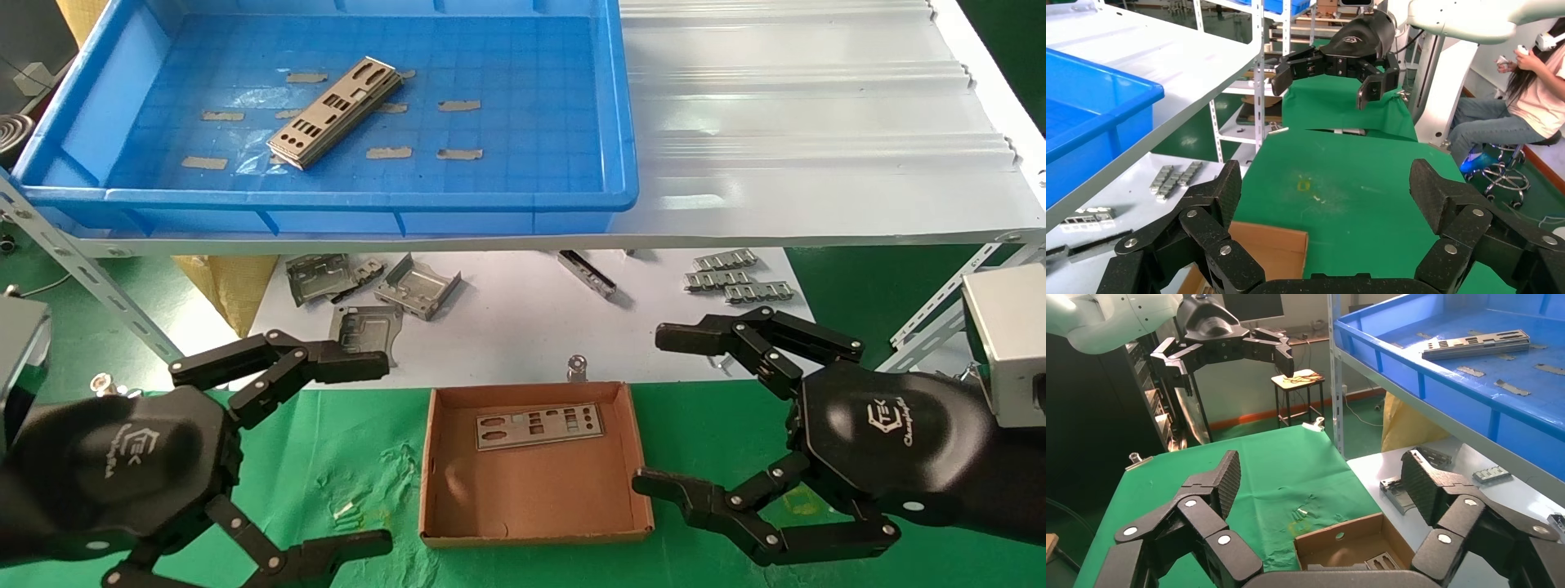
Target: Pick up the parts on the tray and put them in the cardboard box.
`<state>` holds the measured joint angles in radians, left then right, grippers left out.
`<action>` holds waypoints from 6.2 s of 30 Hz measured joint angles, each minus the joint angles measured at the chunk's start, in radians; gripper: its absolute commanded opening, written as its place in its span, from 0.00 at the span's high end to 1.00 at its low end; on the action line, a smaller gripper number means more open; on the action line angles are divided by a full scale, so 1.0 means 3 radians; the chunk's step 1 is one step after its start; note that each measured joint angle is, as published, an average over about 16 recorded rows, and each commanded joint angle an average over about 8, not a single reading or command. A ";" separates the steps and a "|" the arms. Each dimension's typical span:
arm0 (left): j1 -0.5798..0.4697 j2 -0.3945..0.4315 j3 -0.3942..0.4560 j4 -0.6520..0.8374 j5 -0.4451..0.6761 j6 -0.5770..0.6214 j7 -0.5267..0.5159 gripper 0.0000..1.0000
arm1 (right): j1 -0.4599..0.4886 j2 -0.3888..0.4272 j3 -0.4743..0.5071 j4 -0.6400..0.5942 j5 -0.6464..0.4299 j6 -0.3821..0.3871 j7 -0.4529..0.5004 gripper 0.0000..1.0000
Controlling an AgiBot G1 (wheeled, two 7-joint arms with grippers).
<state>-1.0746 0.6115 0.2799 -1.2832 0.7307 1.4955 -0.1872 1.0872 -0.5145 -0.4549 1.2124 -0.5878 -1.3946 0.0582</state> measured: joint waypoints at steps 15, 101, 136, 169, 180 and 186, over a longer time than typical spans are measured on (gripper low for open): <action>0.0000 0.0000 0.0000 0.0000 0.0000 0.0000 0.0000 0.00 | 0.0000 0.0000 0.0000 0.0000 0.0000 0.0000 0.0000 1.00; -0.3156 0.1962 0.0882 0.4200 0.2203 -0.1747 0.0303 0.05 | 0.0000 0.0000 0.0000 0.0000 0.0000 0.0000 0.0000 0.00; -0.3158 0.1980 0.0895 0.4273 0.2220 -0.1888 0.0360 1.00 | 0.0000 0.0000 0.0000 0.0000 0.0000 0.0000 0.0000 0.00; -0.3219 0.1782 0.0817 0.3793 0.1944 -0.0090 0.0761 1.00 | 0.0000 0.0000 0.0000 0.0000 0.0000 0.0000 0.0000 0.00; -0.2459 0.1532 0.1310 0.2632 0.1526 0.0314 0.0980 1.00 | 0.0000 0.0000 0.0000 0.0000 0.0000 0.0000 0.0000 0.00; -0.1964 0.1545 0.1638 0.2245 0.1444 0.0061 0.1204 1.00 | 0.0000 0.0000 0.0000 0.0000 0.0000 0.0000 0.0000 0.00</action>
<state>-1.6638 1.0749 0.7713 -0.6097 1.1639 1.5139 0.1739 1.0872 -0.5145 -0.4550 1.2124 -0.5878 -1.3946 0.0582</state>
